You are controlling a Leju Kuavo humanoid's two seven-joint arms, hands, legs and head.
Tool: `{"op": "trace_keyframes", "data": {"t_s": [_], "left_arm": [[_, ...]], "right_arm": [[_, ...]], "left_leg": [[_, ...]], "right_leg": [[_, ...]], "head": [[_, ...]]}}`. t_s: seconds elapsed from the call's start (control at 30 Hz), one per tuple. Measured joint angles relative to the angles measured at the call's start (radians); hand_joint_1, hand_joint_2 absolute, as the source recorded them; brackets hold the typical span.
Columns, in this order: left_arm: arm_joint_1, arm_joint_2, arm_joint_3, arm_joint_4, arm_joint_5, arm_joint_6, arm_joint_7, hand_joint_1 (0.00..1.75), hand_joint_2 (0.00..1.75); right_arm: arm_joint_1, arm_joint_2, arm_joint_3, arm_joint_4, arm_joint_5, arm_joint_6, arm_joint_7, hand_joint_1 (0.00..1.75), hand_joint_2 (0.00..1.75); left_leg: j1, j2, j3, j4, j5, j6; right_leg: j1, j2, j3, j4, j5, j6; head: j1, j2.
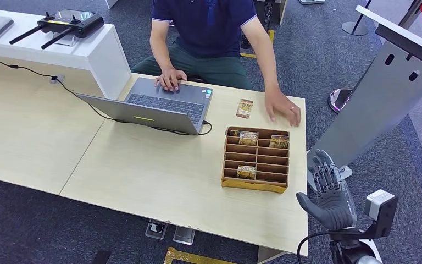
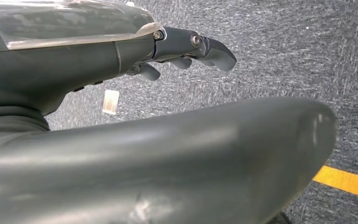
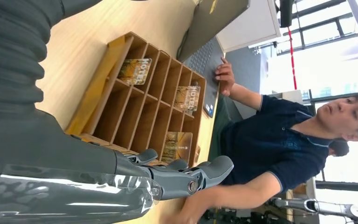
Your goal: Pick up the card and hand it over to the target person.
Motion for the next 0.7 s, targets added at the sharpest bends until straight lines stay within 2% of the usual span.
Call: {"op": "trace_keyframes", "data": {"t_s": [0.1, 0.23, 0.37, 0.53, 0.67, 0.7], "left_arm": [[0.0, -0.002, -0.002, 0.0, -0.001, -0.002, 0.002, 0.0, 0.0], [-0.001, -0.004, -0.004, 0.0, -0.002, -0.003, -0.001, 0.0, 0.0], [-0.001, -0.006, -0.01, 0.0, -0.007, -0.005, 0.0, 0.0, 0.0], [-0.003, -0.009, -0.015, -0.001, -0.009, 0.0, 0.005, 0.0, 0.0], [-0.003, -0.01, -0.02, -0.002, -0.013, 0.0, 0.011, 0.0, 0.0], [-0.003, -0.011, -0.02, -0.002, -0.013, -0.001, 0.011, 0.0, 0.0]], "right_arm": [[0.008, 0.012, 0.035, 0.005, 0.026, -0.023, 0.021, 0.0, 1.75], [0.011, 0.026, 0.061, 0.027, 0.024, -0.039, 0.027, 0.0, 0.0], [0.009, 0.03, 0.07, 0.044, 0.032, -0.084, 0.033, 0.0, 1.75], [0.011, 0.029, 0.061, 0.023, 0.111, -0.246, 0.112, 0.0, 1.75], [0.016, 0.046, 0.039, 0.009, 0.16, -0.346, 0.152, 0.0, 0.0], [0.017, 0.048, 0.037, 0.008, 0.158, -0.349, 0.153, 0.0, 0.0]], "left_leg": [[0.0, 0.001, 0.0, -0.001, 0.0, 0.0], [0.0, 0.001, 0.001, -0.001, 0.0, 0.0], [0.0, 0.002, 0.001, -0.001, 0.0, 0.0], [0.0, 0.002, 0.001, -0.001, 0.0, 0.0], [0.0, 0.002, 0.001, -0.001, 0.0, 0.0], [0.0, 0.001, 0.0, 0.0, 0.0, 0.0]], "right_leg": [[0.0, 0.001, 0.0, -0.001, 0.0, 0.0], [0.0, 0.002, 0.0, -0.001, 0.0, 0.0], [0.0, 0.002, 0.001, -0.001, 0.0, 0.0], [0.0, 0.002, 0.0, -0.001, 0.001, 0.0], [0.0, 0.002, 0.0, 0.0, 0.001, 0.0], [0.0, 0.001, 0.0, 0.0, 0.0, 0.0]], "head": [[0.0, 0.0], [0.0, 0.0], [0.0, 0.0], [0.0, 0.0], [0.0, 0.0], [0.0, 0.0]]}}
